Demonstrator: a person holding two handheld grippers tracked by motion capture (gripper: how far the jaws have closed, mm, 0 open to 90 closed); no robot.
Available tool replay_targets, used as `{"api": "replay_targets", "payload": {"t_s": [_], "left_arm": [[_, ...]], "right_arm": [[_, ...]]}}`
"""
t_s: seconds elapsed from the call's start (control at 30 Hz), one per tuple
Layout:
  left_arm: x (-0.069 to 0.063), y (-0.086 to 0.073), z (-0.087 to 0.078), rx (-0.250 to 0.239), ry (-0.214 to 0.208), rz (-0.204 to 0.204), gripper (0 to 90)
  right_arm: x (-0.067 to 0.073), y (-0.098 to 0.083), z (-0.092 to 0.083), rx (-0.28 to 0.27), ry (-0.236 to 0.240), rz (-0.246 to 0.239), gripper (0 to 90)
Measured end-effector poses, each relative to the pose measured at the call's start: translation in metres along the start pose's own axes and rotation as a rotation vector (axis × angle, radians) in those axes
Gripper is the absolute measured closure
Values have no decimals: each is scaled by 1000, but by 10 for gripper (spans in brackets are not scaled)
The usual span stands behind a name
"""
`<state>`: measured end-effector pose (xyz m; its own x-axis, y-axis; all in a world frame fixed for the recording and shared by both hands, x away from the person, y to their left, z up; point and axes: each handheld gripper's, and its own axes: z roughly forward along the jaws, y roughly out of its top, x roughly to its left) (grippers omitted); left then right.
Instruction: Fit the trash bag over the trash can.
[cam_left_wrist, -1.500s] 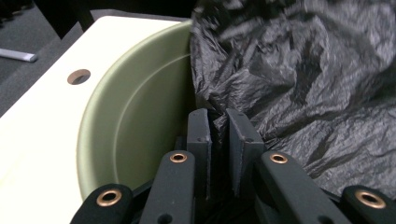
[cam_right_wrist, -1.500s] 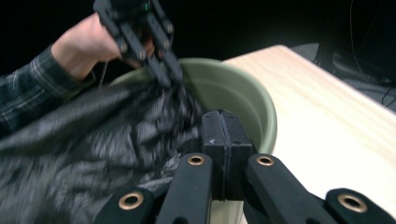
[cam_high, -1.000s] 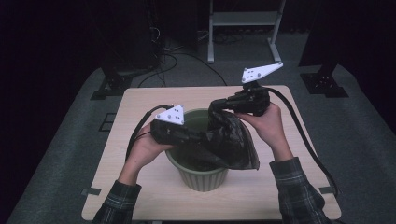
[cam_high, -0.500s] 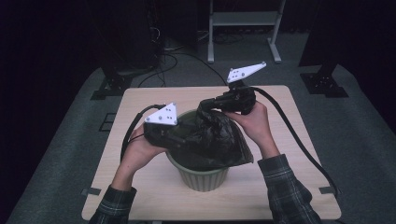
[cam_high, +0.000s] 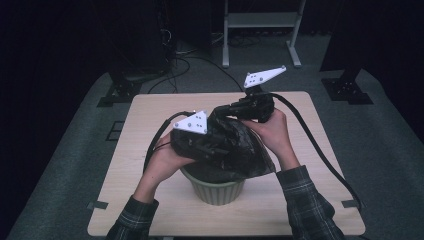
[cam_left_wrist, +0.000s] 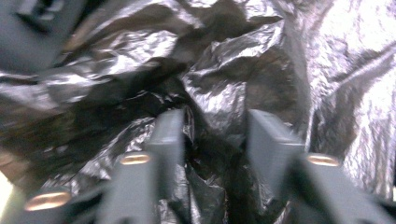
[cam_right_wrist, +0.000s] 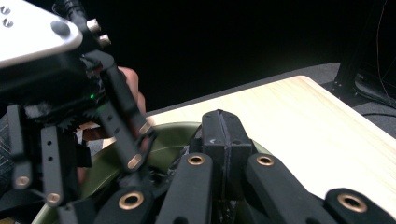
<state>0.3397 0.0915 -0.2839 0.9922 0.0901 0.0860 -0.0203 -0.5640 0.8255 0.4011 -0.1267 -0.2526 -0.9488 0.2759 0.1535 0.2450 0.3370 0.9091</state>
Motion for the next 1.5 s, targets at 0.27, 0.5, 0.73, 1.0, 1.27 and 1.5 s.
{"api": "replay_targets", "payload": {"t_s": [0.27,0.5,0.73,1.0,1.27,1.5], "left_arm": [[2,-6,-2,10,-15,-33,899],[5,-24,-33,-62,49,-69,899],[7,-40,-59,-106,110,-101,899],[6,-52,-85,-145,149,-116,898],[5,-60,-94,-152,171,-132,899],[5,-65,-90,-137,178,-144,899]], "right_arm": [[4,-1,-3,13,-20,-16,851],[2,-13,-21,19,-46,3,729],[2,-24,-44,6,-67,16,633],[7,-36,-64,21,-99,22,564],[16,-52,-89,-6,-104,44,533],[33,-55,-101,-11,-72,48,487]]}}
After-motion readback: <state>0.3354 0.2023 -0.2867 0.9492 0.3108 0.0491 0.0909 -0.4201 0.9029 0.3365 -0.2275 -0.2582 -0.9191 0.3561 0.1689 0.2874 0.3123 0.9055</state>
